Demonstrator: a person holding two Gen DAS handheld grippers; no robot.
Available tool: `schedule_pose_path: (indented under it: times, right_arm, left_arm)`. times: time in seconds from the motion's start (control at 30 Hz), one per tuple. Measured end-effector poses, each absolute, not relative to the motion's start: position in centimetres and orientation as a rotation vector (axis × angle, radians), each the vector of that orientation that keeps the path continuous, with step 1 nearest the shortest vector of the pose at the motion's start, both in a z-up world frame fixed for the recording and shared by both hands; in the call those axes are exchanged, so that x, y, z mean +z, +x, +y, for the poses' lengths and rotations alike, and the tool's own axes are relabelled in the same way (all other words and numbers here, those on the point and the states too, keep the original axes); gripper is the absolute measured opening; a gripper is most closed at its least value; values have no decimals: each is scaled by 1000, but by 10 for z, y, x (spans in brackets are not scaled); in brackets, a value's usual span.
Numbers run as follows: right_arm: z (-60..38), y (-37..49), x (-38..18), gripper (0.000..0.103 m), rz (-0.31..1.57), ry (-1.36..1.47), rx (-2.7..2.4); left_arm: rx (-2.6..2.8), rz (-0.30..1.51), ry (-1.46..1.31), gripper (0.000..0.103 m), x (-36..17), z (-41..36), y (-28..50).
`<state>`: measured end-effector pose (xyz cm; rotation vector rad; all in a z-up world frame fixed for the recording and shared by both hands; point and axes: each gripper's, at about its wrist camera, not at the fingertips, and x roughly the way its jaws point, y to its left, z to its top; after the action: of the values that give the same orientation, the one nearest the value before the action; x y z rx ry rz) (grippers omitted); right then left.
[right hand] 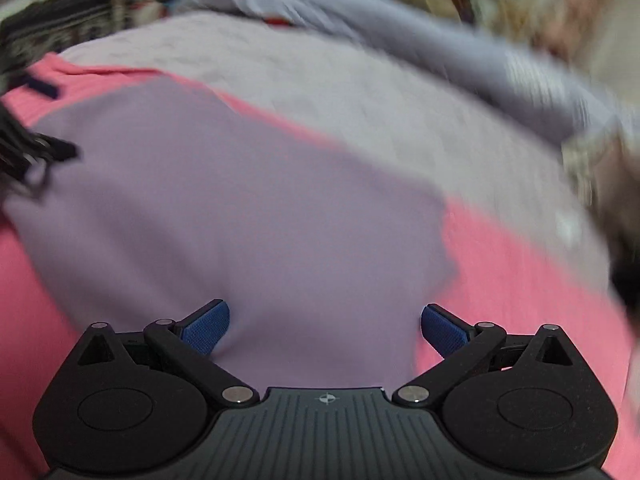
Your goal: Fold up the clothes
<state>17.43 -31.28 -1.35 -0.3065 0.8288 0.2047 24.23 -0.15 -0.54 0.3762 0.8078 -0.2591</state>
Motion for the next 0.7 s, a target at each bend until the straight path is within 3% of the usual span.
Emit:
schedule_pose_path:
  times: [0.2, 0.3, 0.43, 0.53, 0.7]
  right_arm:
    - [-370, 140, -8, 103, 960, -166, 80]
    - [-363, 134, -1, 103, 1007, -274, 11]
    - [-334, 128, 21, 103, 906, -322, 2]
    - [-304, 139, 37, 103, 806, -195, 74]
    - [-243, 163, 26, 103, 735, -224, 158]
  left_arm:
    - [-175, 862, 405, 103, 8, 36, 207]
    - [-57, 878, 474, 103, 19, 47, 199]
    - [-46, 813, 479, 101, 37, 45, 195]
    - [-183, 754, 386, 102, 48, 25, 193]
    - [-256, 764, 458, 102, 19, -13, 196]
